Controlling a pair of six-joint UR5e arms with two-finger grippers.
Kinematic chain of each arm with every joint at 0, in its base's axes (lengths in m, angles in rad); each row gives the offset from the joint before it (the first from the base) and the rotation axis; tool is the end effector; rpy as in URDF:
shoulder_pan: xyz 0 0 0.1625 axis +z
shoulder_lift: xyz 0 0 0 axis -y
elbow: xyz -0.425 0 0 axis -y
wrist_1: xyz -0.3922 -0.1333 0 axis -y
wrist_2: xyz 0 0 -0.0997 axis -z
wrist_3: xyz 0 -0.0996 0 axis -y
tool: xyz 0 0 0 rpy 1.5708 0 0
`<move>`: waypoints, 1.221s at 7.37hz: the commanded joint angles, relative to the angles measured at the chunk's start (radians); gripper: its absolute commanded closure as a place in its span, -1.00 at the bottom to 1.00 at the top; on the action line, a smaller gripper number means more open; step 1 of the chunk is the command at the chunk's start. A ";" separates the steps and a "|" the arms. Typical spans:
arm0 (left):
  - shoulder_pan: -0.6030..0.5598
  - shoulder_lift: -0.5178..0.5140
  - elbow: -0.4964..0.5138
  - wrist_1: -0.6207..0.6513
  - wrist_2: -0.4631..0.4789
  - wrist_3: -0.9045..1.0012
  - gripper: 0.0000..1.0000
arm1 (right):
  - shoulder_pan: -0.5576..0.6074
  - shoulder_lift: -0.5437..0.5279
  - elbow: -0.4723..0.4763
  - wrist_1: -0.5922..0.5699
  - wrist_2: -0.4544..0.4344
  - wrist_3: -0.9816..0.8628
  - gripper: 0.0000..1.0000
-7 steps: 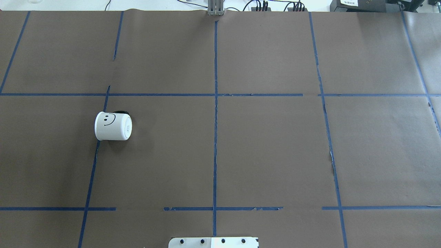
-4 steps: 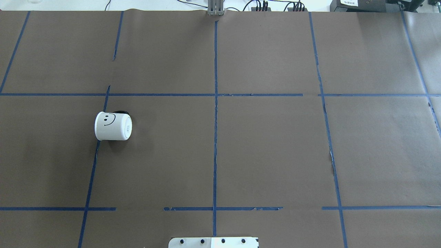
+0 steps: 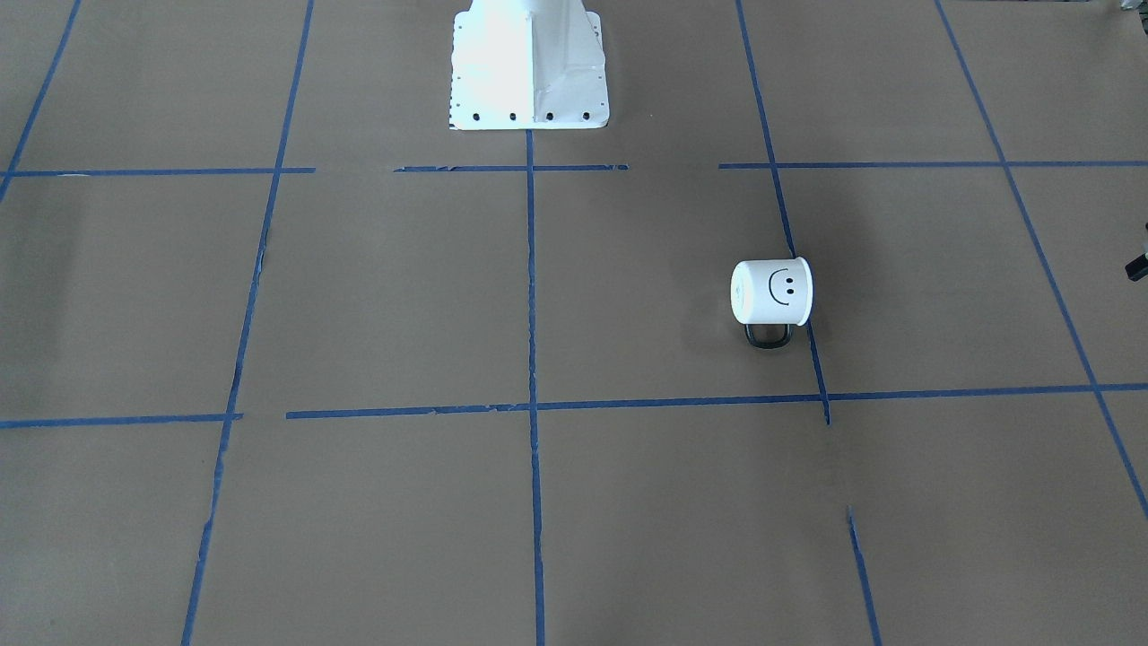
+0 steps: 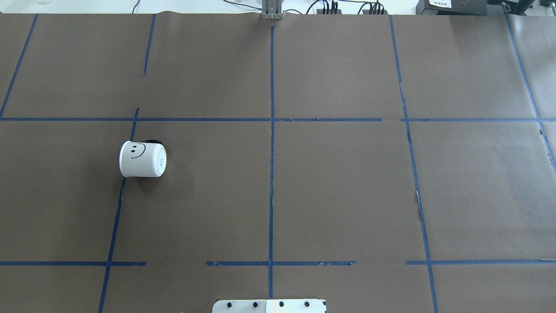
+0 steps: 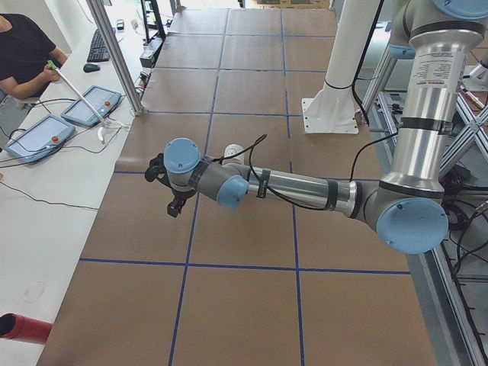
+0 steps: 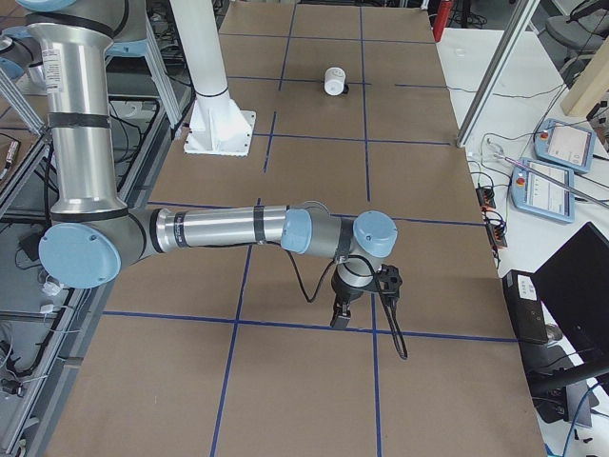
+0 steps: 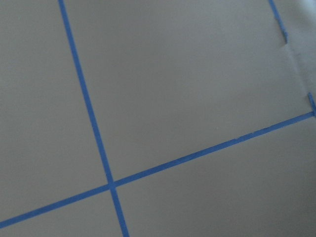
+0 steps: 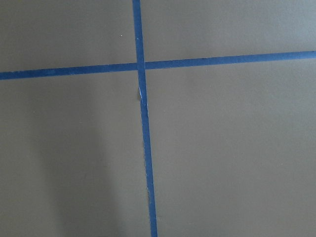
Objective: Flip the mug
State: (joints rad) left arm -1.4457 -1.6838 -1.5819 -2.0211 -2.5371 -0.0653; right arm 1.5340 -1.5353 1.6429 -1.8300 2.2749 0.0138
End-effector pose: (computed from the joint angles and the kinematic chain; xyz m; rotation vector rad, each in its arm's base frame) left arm 0.0179 -0.5537 0.5296 0.4376 0.9863 0.3312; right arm 0.0507 -0.4943 0.6352 -0.1630 -0.6988 0.0314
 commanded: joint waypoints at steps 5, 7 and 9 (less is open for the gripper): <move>0.186 -0.080 0.197 -0.338 -0.104 -0.301 -1.00 | 0.000 0.000 0.000 0.000 0.000 0.000 -1.00; 0.211 -0.086 0.198 -0.440 -0.127 -0.533 -1.00 | 0.000 0.000 0.000 0.000 0.000 0.000 -1.00; 0.214 -0.085 0.198 -0.481 -0.130 -0.590 -1.00 | 0.000 0.000 0.000 0.000 0.000 0.000 -1.00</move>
State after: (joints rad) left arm -1.2341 -1.7691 -1.3840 -2.4789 -2.6628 -0.6142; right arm 1.5340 -1.5355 1.6429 -1.8300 2.2749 0.0138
